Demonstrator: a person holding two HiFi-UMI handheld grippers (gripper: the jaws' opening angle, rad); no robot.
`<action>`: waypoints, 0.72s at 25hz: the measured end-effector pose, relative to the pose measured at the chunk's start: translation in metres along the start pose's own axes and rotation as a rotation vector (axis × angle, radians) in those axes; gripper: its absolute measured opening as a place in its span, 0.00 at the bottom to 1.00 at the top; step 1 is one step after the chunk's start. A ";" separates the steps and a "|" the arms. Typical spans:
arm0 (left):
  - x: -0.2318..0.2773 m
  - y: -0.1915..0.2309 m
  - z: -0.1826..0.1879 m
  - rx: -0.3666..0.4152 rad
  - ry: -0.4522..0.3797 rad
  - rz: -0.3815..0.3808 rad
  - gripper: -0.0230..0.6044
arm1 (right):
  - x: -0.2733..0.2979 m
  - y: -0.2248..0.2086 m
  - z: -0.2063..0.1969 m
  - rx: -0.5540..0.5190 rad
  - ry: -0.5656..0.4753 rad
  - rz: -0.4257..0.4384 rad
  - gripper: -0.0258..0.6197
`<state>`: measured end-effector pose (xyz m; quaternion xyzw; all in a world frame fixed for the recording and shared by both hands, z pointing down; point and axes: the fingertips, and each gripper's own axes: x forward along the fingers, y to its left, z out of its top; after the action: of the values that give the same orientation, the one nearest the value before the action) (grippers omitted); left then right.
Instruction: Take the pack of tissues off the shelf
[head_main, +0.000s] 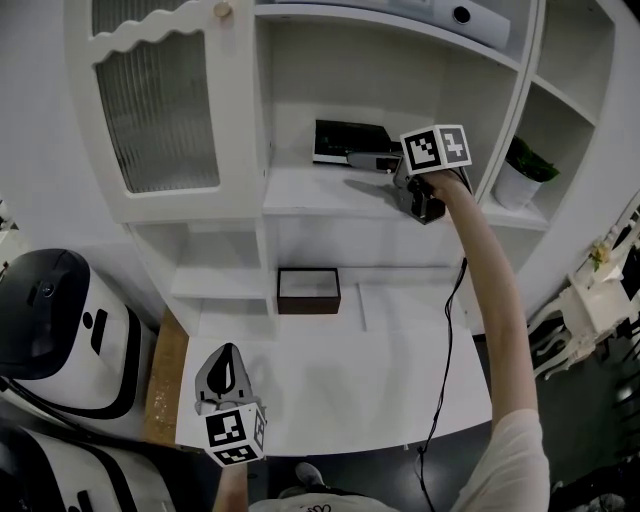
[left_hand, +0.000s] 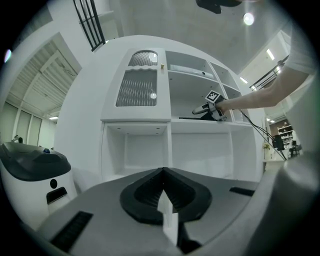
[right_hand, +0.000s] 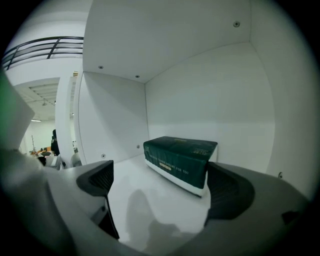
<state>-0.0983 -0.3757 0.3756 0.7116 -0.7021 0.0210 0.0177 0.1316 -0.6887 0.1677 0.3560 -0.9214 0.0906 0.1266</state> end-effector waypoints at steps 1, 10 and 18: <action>-0.001 0.000 0.001 0.001 -0.002 0.001 0.03 | -0.002 0.006 -0.001 -0.008 -0.004 0.009 0.95; -0.013 -0.009 0.015 0.011 -0.042 -0.004 0.03 | -0.004 0.107 -0.008 -0.117 -0.005 0.205 0.95; -0.020 -0.010 0.016 0.013 -0.048 -0.010 0.03 | 0.002 0.126 -0.009 -0.148 0.001 0.203 0.95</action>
<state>-0.0886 -0.3568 0.3588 0.7156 -0.6985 0.0083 -0.0034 0.0457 -0.5954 0.1677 0.2506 -0.9568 0.0349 0.1434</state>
